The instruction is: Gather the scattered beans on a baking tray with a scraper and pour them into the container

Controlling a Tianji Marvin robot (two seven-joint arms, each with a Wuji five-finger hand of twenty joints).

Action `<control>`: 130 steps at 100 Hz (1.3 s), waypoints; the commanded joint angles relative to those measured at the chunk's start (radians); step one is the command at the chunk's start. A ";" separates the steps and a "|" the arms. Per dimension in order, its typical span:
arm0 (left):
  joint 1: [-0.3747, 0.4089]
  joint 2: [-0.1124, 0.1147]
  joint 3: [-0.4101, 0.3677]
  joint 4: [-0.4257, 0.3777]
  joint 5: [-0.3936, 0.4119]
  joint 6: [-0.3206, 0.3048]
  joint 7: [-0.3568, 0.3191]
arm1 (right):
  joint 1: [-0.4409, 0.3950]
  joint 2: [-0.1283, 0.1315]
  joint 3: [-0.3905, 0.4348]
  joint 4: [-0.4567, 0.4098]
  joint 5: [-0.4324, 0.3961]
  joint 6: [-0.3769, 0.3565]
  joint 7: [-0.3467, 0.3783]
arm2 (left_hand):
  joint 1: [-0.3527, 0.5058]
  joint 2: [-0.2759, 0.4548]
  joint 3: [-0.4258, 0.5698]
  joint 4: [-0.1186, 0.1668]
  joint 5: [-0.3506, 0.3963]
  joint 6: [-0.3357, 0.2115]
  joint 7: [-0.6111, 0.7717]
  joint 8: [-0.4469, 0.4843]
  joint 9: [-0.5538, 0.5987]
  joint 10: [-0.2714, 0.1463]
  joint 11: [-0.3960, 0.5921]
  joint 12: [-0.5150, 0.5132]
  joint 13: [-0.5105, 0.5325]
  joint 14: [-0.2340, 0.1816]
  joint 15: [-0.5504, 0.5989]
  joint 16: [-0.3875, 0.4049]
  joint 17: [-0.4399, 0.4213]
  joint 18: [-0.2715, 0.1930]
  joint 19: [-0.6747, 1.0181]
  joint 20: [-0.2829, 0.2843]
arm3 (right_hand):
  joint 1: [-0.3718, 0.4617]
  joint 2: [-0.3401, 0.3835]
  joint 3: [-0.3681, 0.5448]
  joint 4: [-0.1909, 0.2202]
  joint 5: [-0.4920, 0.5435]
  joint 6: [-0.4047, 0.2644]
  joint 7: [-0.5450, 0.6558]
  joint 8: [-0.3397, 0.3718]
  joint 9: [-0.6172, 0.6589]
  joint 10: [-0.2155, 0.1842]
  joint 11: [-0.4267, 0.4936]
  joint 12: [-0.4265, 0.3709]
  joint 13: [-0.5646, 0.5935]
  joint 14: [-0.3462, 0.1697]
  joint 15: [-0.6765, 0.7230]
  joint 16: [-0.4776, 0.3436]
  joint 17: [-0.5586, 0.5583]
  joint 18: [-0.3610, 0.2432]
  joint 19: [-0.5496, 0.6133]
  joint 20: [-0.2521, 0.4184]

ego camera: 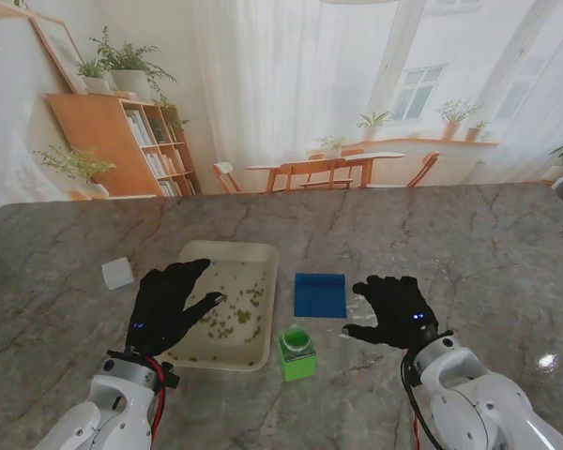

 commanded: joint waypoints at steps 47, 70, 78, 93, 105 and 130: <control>0.009 -0.002 -0.013 -0.002 0.005 0.012 0.001 | 0.429 -0.003 -0.209 0.249 0.122 -0.019 0.077 | 0.028 0.038 0.009 0.060 0.014 -0.012 0.007 0.014 0.006 -0.023 -0.002 0.016 0.015 -0.011 0.007 0.010 -0.004 0.008 -0.012 0.016 | -0.157 -0.076 0.217 0.009 -0.118 0.033 0.003 0.128 -0.120 0.004 0.070 0.177 -0.053 -0.057 0.203 0.067 0.055 -0.049 0.322 -0.053; 0.010 -0.003 -0.020 0.000 -0.002 0.011 0.000 | 0.607 0.009 -0.324 0.401 0.191 -0.055 0.195 | 0.028 0.038 0.009 0.059 0.015 -0.011 0.008 0.015 0.006 -0.023 -0.002 0.016 0.015 -0.010 0.007 0.010 -0.004 0.007 -0.011 0.016 | -0.175 -0.038 0.185 0.010 -0.301 0.108 -0.061 0.172 -0.263 0.070 0.082 0.283 -0.130 -0.022 0.288 0.113 0.053 -0.061 0.317 -0.023; 0.010 -0.003 -0.021 0.000 -0.003 0.012 -0.001 | 0.670 0.010 -0.371 0.468 0.211 -0.079 0.206 | 0.028 0.038 0.008 0.059 0.015 -0.011 0.008 0.015 0.005 -0.023 -0.002 0.016 0.016 -0.010 0.007 0.010 -0.004 0.007 -0.011 0.016 | -0.171 -0.033 0.172 0.014 -0.330 0.130 -0.095 0.163 -0.266 0.072 0.060 0.275 -0.137 -0.020 0.266 0.098 0.070 -0.076 0.323 -0.012; 0.008 -0.003 -0.021 0.000 -0.005 0.013 -0.003 | 0.787 0.009 -0.473 0.602 0.269 -0.125 0.224 | 0.029 0.039 0.009 0.060 0.014 -0.010 0.007 0.015 0.004 -0.022 -0.002 0.016 0.015 -0.011 0.007 0.010 -0.005 0.007 -0.011 0.015 | -0.173 -0.030 0.168 0.016 -0.335 0.143 -0.139 0.156 -0.243 0.059 -0.006 0.191 -0.138 -0.027 0.166 0.035 0.076 -0.095 0.285 -0.038; 0.005 -0.003 -0.021 0.002 -0.008 0.013 -0.010 | 0.863 0.004 -0.555 0.704 0.305 -0.155 0.217 | 0.028 0.038 0.009 0.060 0.014 -0.011 0.007 0.015 0.004 -0.023 -0.002 0.016 0.017 -0.011 0.008 0.011 -0.005 0.007 -0.011 0.015 | -0.173 -0.035 0.178 0.015 -0.333 0.149 -0.157 0.150 -0.242 0.053 -0.016 0.157 -0.148 -0.029 0.103 -0.002 0.068 -0.097 0.257 -0.081; -0.007 -0.002 -0.017 0.009 -0.019 0.018 -0.027 | 0.946 -0.005 -0.678 0.842 0.341 -0.187 0.189 | 0.029 0.039 0.009 0.060 0.013 -0.010 0.007 0.015 0.003 -0.022 -0.003 0.015 0.016 -0.010 0.008 0.011 -0.005 0.007 -0.011 0.015 | -0.162 -0.043 0.200 0.015 -0.322 0.156 -0.159 0.149 -0.232 0.050 -0.003 0.150 -0.149 -0.028 0.105 -0.006 0.054 -0.098 0.251 -0.107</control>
